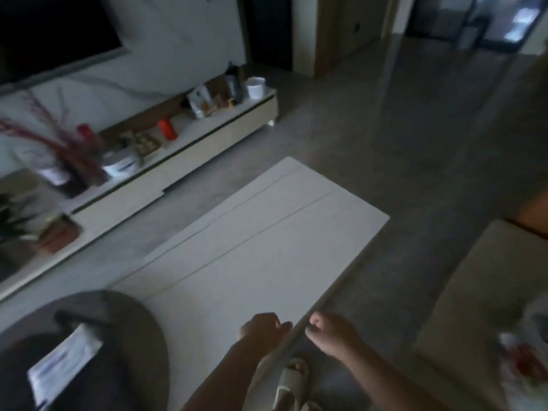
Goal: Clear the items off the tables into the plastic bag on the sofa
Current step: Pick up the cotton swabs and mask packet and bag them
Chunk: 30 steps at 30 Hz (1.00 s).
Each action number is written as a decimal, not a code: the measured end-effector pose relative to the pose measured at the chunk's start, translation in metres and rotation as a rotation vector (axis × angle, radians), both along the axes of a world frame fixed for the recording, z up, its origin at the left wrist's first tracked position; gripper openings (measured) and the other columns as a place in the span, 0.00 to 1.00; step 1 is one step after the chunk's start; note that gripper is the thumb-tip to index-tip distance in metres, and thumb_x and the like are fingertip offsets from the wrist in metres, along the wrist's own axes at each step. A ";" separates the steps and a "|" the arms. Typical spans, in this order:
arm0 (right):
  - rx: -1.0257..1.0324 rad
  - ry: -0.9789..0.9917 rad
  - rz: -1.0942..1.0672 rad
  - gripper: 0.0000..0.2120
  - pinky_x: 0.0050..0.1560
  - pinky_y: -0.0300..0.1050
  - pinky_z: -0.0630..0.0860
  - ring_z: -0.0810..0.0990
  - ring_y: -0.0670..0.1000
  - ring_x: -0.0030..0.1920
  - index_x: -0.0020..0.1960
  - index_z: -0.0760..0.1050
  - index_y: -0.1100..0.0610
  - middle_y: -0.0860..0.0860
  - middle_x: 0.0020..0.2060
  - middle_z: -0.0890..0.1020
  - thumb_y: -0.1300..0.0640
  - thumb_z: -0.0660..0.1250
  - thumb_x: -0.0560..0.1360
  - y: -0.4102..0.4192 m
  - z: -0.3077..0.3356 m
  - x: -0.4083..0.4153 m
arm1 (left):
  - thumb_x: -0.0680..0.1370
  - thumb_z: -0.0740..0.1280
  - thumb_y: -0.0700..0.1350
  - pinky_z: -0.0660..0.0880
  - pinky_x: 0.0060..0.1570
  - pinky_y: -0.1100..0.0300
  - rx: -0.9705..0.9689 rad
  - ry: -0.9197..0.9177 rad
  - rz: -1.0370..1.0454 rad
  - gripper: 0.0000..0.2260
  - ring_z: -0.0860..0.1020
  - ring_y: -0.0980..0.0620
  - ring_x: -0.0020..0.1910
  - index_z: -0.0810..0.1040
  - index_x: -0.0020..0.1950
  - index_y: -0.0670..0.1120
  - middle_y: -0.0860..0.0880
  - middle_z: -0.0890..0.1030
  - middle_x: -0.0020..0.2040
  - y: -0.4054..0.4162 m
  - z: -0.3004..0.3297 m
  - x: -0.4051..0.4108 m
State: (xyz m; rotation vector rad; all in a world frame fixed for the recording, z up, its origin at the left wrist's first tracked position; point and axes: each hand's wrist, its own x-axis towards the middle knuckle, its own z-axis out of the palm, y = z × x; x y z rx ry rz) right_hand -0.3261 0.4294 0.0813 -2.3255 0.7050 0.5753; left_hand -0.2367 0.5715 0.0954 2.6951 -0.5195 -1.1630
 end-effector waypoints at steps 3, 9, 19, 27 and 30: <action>-0.001 0.010 0.126 0.15 0.35 0.42 0.63 0.71 0.48 0.41 0.32 0.61 0.52 0.47 0.31 0.70 0.49 0.58 0.75 0.036 0.001 0.013 | 0.76 0.58 0.64 0.72 0.60 0.59 -0.002 0.020 0.159 0.20 0.77 0.50 0.60 0.79 0.57 0.52 0.52 0.79 0.61 0.046 -0.004 -0.010; 0.056 0.016 0.368 0.07 0.43 0.41 0.68 0.72 0.46 0.42 0.46 0.70 0.51 0.46 0.40 0.72 0.48 0.58 0.75 0.112 0.009 0.048 | 0.79 0.56 0.62 0.73 0.62 0.54 0.016 0.018 0.394 0.24 0.77 0.48 0.60 0.76 0.63 0.46 0.47 0.77 0.63 0.132 -0.001 -0.015; -0.027 0.015 0.622 0.10 0.44 0.43 0.70 0.77 0.51 0.45 0.48 0.73 0.53 0.49 0.44 0.78 0.46 0.60 0.75 0.276 0.032 0.111 | 0.77 0.56 0.63 0.74 0.58 0.56 0.006 -0.012 0.744 0.24 0.78 0.47 0.59 0.78 0.61 0.49 0.49 0.80 0.60 0.298 0.009 -0.013; -0.120 -0.023 0.769 0.19 0.56 0.45 0.71 0.76 0.52 0.59 0.61 0.72 0.51 0.50 0.58 0.78 0.42 0.60 0.75 0.409 0.029 0.149 | 0.77 0.57 0.63 0.76 0.52 0.57 -0.030 -0.015 0.929 0.21 0.79 0.50 0.53 0.79 0.58 0.51 0.50 0.81 0.55 0.448 0.009 0.000; -0.112 -0.015 0.791 0.21 0.59 0.46 0.72 0.75 0.52 0.60 0.63 0.71 0.51 0.50 0.61 0.76 0.42 0.61 0.75 0.445 0.023 0.165 | 0.78 0.57 0.62 0.74 0.48 0.57 -0.009 -0.008 0.967 0.21 0.79 0.49 0.53 0.79 0.57 0.50 0.49 0.81 0.55 0.489 0.004 0.009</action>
